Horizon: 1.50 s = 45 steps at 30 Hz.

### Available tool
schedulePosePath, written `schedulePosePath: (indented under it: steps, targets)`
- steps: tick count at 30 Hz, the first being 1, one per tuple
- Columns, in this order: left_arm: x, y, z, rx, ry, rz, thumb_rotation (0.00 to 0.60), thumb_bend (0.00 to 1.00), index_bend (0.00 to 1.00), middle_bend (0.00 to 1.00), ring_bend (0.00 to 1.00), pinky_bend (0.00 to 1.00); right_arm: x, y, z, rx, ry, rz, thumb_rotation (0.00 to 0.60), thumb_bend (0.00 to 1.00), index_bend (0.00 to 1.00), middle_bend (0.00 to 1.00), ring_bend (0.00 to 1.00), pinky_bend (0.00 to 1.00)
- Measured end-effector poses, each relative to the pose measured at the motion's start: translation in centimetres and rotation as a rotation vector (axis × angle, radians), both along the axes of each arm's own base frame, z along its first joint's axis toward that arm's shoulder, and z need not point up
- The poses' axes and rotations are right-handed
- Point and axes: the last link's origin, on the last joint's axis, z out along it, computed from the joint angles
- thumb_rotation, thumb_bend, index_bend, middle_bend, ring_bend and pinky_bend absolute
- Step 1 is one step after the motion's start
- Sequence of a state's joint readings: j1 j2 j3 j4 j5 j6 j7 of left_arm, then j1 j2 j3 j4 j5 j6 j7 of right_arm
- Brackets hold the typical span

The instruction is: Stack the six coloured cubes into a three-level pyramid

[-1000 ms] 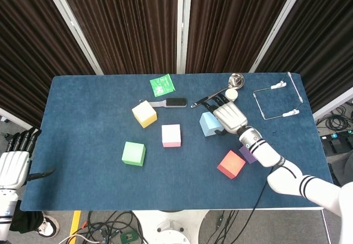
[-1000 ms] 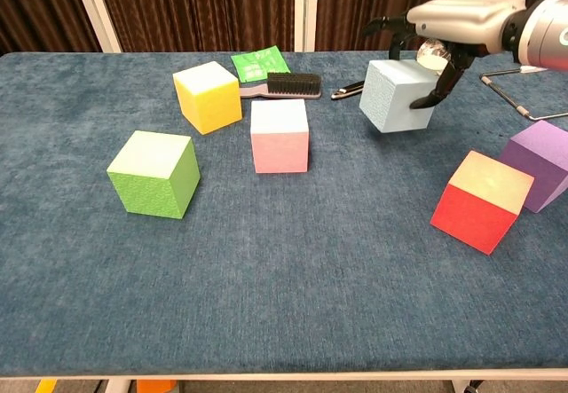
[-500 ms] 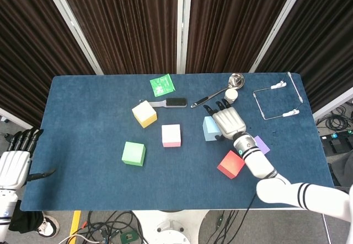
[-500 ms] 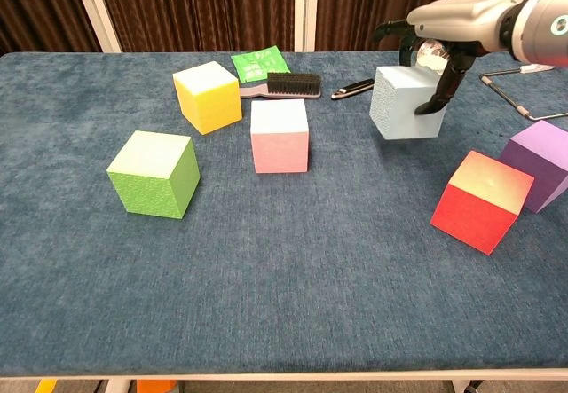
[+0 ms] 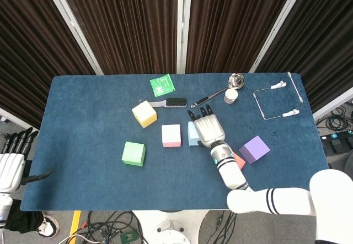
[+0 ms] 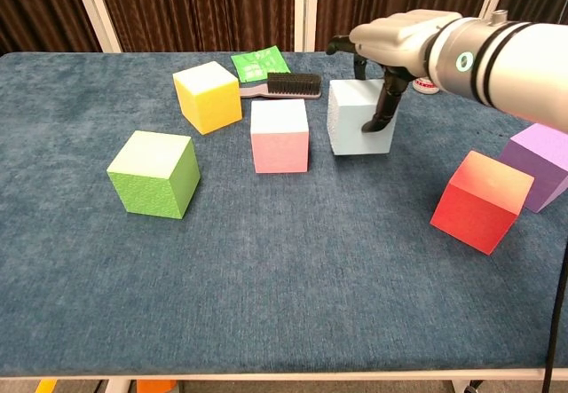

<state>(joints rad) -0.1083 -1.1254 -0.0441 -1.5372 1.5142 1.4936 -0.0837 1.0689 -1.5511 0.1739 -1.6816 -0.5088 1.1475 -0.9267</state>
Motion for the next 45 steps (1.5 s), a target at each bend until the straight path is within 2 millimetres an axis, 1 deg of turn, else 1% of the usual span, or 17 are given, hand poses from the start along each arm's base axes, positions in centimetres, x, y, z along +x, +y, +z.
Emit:
schedulePosePath:
  steps: [8, 20, 45]
  targets:
    - [-0.4, -0.2, 0.0, 0.003, -0.018, -0.007, 0.47, 0.0, 0.02, 0.0, 0.0, 0.0, 0.8, 0.0, -1.4, -0.011, 0.045, 0.004, 0.6, 0.21, 0.0, 0.56, 0.08, 0.0]
    - [-0.8, -0.5, 0.2, 0.004, -0.015, -0.005, 0.471, 0.0, 0.02, 0.0, 0.0, 0.0, 1.8, -0.2, -2.7, -0.01, 0.059, 0.007, 0.6, 0.21, 0.0, 0.56, 0.08, 0.0]
    - [-1.1, -0.7, 0.2, 0.006, -0.012, -0.004, 0.469, 0.0, 0.02, 0.0, 0.0, 0.0, 2.3, -0.1, -3.7, -0.023, 0.092, 0.032, 0.6, 0.19, 0.0, 0.56, 0.08, 0.0]
